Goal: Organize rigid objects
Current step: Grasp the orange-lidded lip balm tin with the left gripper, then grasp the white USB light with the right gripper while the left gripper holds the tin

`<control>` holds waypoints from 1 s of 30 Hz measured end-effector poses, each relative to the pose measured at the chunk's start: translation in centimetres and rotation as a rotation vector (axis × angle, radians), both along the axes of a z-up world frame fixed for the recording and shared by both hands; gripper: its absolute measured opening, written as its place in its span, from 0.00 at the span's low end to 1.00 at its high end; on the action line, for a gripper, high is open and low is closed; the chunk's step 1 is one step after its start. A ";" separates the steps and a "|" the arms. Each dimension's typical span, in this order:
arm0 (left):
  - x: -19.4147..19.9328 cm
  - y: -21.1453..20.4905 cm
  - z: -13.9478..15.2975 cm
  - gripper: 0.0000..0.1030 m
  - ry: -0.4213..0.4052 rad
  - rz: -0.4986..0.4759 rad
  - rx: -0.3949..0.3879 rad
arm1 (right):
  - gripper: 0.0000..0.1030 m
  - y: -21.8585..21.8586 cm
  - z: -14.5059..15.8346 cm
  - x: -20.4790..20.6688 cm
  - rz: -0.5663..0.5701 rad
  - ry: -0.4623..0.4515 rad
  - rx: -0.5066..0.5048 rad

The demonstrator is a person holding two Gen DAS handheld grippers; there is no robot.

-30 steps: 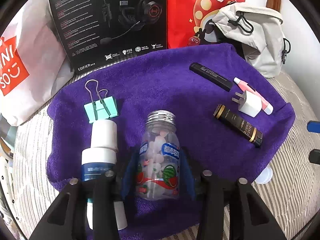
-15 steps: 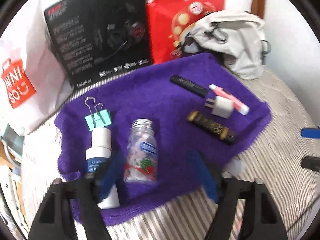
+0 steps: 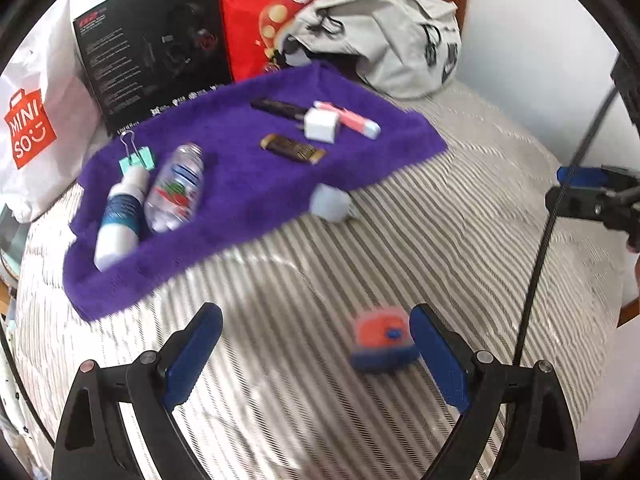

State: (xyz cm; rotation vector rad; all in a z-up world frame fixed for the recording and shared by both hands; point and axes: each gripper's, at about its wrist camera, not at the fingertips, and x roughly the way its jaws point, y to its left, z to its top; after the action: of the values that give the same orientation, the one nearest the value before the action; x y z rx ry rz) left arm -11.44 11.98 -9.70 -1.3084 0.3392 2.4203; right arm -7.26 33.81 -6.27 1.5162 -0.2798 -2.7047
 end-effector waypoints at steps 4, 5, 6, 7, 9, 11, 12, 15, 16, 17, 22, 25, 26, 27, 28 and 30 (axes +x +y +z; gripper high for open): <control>1.0 0.8 -1.4 0.92 -0.003 0.012 -0.024 | 0.96 -0.7 -0.7 0.7 0.008 -0.022 0.006; 1.0 0.8 -1.6 0.92 -0.006 0.021 -0.030 | 0.96 -0.8 -1.0 0.9 0.008 -0.028 0.008; 1.1 0.9 -1.9 0.91 -0.005 0.026 -0.040 | 0.96 -0.9 -1.2 1.1 0.009 -0.034 0.009; 1.3 0.9 -2.0 0.87 0.001 0.027 -0.045 | 0.96 -1.1 -1.5 1.2 0.013 -0.043 0.009; 1.5 0.9 -2.2 0.84 0.007 0.026 -0.033 | 0.96 -1.2 -1.8 1.3 0.014 -0.050 0.007; 1.5 0.7 -2.3 0.83 0.009 0.028 -0.015 | 0.96 -1.4 -2.2 1.4 0.017 -0.058 0.000; 1.5 0.7 -2.3 0.83 0.008 0.029 -0.011 | 0.96 -1.4 -2.3 1.5 0.018 -0.061 0.000; 1.4 0.8 -2.3 0.77 0.002 0.023 0.009 | 0.96 -1.8 -2.7 1.5 0.025 -0.073 -0.003; 1.5 0.9 -2.3 0.73 0.006 0.017 0.007 | 0.96 -2.0 -2.8 1.5 0.030 -0.075 -0.003; 1.7 1.1 -2.2 0.67 0.010 0.007 0.004 | 0.96 -2.1 -2.8 1.5 0.030 -0.074 -0.002; 2.3 2.1 -1.9 0.34 0.014 -0.059 0.022 | 0.96 -2.5 -3.1 1.5 0.035 -0.079 -0.009; 2.3 1.6 -1.8 0.34 0.006 -0.066 0.040 | 0.96 -2.9 -3.1 1.3 0.047 -0.069 -0.014; 2.3 1.2 -1.7 0.34 0.002 -0.060 0.050 | 0.96 -3.2 -3.0 1.1 0.055 -0.061 -0.013; 2.2 0.7 -1.7 0.34 0.001 -0.051 0.050 | 0.96 -3.4 -2.9 0.9 0.069 -0.052 -0.012; 2.2 0.1 -1.6 0.34 0.006 -0.039 0.038 | 0.96 -3.9 -2.8 0.6 0.088 -0.041 -0.008; 1.9 -1.4 -1.5 0.34 0.011 -0.007 0.002 | 0.96 -4.8 -2.8 -0.2 0.118 -0.028 0.008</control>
State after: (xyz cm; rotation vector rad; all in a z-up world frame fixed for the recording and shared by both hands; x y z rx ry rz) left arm -9.54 10.54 -11.18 -1.2919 0.3437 2.4220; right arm -7.48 29.01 -9.04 1.5218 -0.1748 -2.5996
